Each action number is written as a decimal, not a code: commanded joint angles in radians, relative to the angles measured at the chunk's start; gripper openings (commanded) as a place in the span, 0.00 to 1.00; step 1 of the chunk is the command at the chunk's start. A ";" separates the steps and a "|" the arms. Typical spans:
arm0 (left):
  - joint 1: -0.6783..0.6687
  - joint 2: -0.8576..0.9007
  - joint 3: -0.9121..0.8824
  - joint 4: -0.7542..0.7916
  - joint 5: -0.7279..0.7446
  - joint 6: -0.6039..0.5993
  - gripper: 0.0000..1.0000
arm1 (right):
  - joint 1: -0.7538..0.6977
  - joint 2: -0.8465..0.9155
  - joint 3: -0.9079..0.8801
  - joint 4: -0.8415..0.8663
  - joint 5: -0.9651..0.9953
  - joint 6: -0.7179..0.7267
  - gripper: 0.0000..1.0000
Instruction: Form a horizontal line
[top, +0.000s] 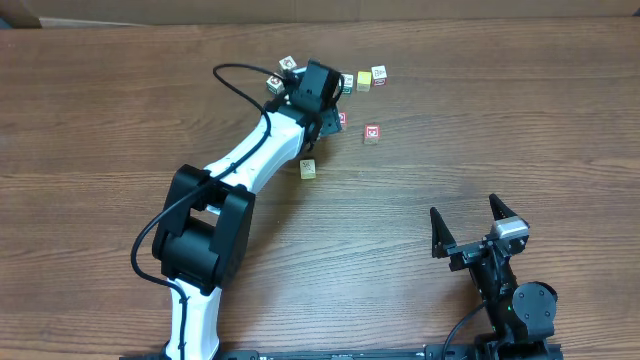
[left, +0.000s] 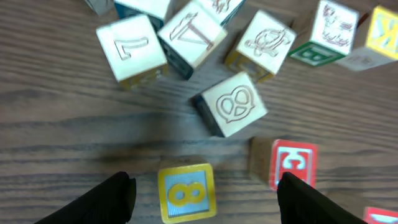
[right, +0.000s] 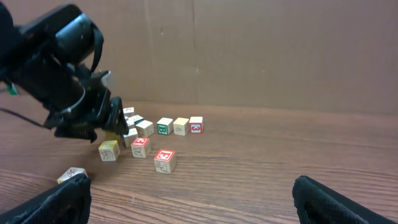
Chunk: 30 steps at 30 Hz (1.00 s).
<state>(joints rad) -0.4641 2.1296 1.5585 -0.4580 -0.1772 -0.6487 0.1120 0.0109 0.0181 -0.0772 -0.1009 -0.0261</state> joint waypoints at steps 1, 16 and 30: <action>-0.001 0.009 -0.032 0.039 -0.021 -0.003 0.70 | -0.003 -0.008 -0.010 0.003 -0.002 -0.005 1.00; 0.000 0.009 -0.050 0.067 -0.052 -0.002 0.69 | -0.003 -0.008 -0.010 0.003 -0.002 -0.005 1.00; -0.001 0.067 -0.051 0.097 -0.066 -0.002 0.64 | -0.003 -0.008 -0.010 0.003 -0.002 -0.005 1.00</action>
<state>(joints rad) -0.4641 2.1616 1.5242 -0.3687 -0.2253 -0.6487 0.1120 0.0109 0.0181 -0.0769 -0.1005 -0.0261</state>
